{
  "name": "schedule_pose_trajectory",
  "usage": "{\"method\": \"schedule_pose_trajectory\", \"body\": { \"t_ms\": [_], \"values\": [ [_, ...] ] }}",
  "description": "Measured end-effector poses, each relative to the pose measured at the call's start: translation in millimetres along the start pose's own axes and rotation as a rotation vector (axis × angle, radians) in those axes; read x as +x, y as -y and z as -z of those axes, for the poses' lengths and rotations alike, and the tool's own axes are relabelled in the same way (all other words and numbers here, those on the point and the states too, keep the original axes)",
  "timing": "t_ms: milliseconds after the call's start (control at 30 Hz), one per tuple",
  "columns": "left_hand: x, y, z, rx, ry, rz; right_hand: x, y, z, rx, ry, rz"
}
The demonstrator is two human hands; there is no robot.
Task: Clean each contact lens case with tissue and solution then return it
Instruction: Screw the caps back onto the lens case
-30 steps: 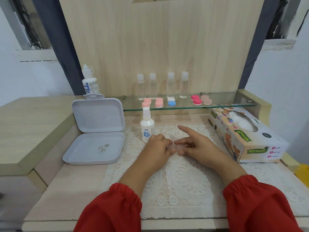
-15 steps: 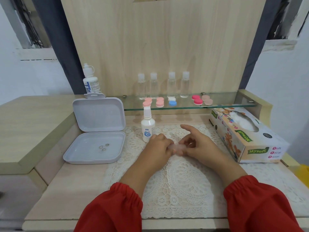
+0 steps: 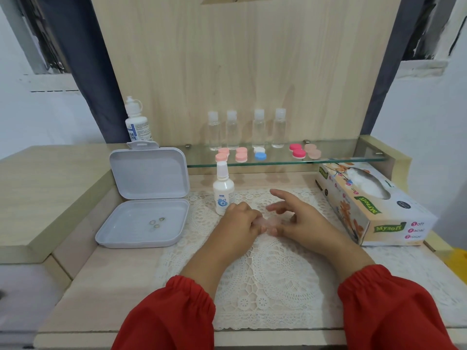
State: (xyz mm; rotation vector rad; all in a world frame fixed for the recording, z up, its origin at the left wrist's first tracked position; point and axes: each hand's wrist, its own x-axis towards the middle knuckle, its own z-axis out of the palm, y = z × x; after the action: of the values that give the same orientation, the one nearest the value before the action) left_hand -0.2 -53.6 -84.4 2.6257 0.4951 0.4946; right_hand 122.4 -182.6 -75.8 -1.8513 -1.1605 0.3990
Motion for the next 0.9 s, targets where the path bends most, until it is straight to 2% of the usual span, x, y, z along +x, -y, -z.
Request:
{"method": "schedule_pose_trajectory", "body": {
  "t_ms": [200, 367, 533, 700, 900],
  "values": [
    [-0.4, 0.4, -1.3, 0.0, 0.002, -0.005, 1.5, 1.8, -4.3, -0.118, -0.02, 0.004],
    [-0.8, -0.3, 0.2, -0.033, 0.007, -0.002, -1.2, 0.7, 2.1, 0.019, 0.005, -0.022],
    [0.2, -0.2, 0.3, -0.027, 0.013, 0.011, 0.1, 0.7, -1.4, 0.002, -0.032, -0.041],
    [-0.2, -1.3, 0.6, -0.026, 0.007, 0.008, 0.1, 0.8, 1.9, 0.086, 0.003, -0.069],
    [0.3, -0.1, 0.2, -0.006, 0.006, 0.002, -0.5, 4.1, -3.9, -0.005, -0.009, -0.049]
  ]
}}
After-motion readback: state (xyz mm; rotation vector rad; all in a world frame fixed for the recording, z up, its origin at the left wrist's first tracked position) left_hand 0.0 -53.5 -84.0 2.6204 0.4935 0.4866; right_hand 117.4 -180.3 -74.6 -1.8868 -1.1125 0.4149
